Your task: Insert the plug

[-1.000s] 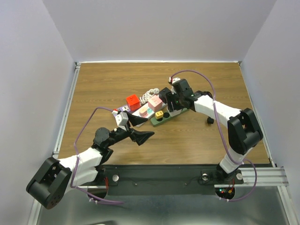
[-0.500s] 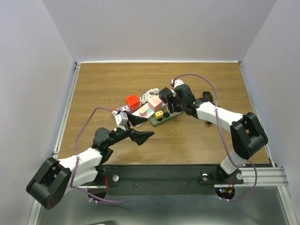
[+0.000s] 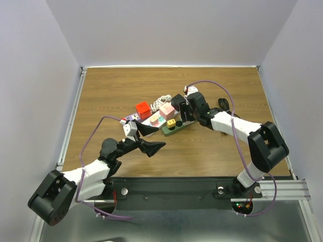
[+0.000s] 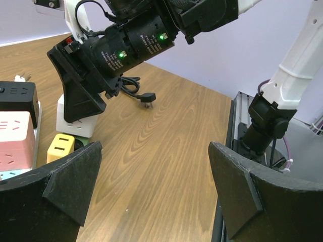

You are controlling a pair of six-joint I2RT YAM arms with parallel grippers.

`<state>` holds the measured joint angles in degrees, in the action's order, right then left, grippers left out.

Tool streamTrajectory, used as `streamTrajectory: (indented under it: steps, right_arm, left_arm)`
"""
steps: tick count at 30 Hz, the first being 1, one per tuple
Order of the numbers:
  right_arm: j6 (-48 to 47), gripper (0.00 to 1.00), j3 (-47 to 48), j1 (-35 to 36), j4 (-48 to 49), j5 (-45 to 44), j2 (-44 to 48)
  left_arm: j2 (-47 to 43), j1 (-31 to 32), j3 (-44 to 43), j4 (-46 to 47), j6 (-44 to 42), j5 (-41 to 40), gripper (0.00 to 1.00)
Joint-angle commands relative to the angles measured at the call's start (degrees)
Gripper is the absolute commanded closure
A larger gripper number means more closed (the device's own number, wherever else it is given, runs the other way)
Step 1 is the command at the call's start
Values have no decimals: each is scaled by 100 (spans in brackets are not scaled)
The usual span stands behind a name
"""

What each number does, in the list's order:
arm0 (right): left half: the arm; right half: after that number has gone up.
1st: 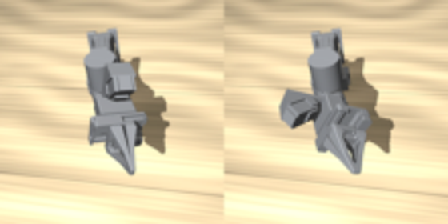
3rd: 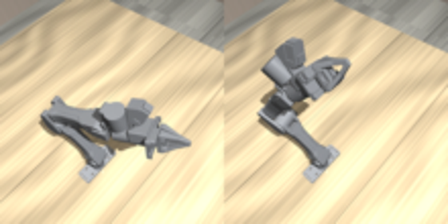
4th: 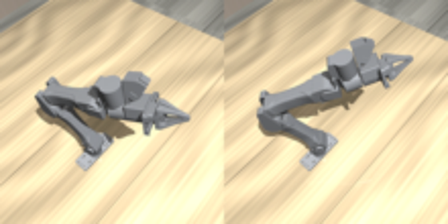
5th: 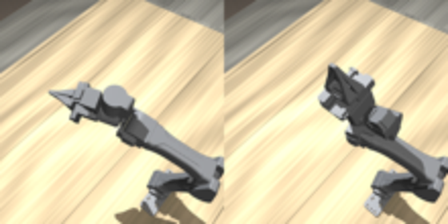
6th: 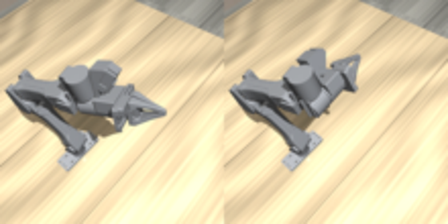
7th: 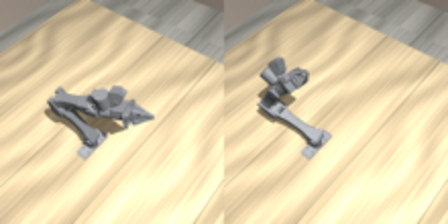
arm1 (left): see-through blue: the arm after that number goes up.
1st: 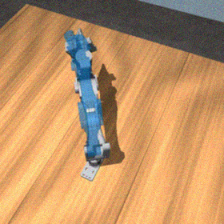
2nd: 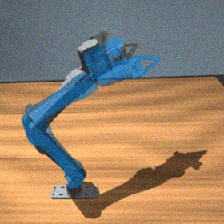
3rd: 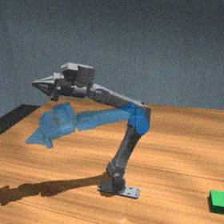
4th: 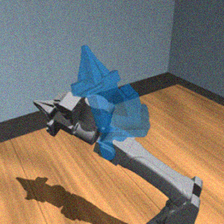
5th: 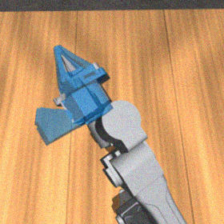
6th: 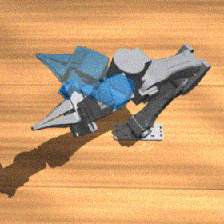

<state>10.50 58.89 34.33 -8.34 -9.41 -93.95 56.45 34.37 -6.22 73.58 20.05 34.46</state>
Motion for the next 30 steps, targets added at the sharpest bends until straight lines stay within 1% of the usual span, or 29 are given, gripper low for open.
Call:
streamTrajectory:
  steps: [1, 4, 7, 11, 15, 21, 26, 30]
  right_arm:
    - [778, 100, -318, 118, -643, 334, -764]
    - [839, 100, -352, 127, -485, 352, -844]
    - [971, 100, -536, 136, -275, 343, -967]
    - [1278, 100, -913, 320, -89, 168, -1072]
    - [1533, 100, -1230, 443, 113, 115, -976]
    - [1920, 99, -1547, 715, 131, -113, -862]
    - [2263, 100, -1819, 926, 297, -316, -1037]
    - [2430, 100, -2039, 988, 639, -255, -1222]
  left_arm:
    - [-107, -36, 42, 385, -10, 52, 2]
    - [-134, -36, 68, 429, 16, 52, 2]
    - [-178, -36, 86, 438, 7, 78, 2]
    - [-187, -36, 103, 490, 25, 87, 2]
    - [-178, -36, 121, 534, 34, 123, 2]
    - [-204, -36, 138, 570, 42, 149, 2]
    - [-292, -36, 173, 578, 51, 158, 2]
    - [-318, -36, 182, 578, 60, 167, 2]
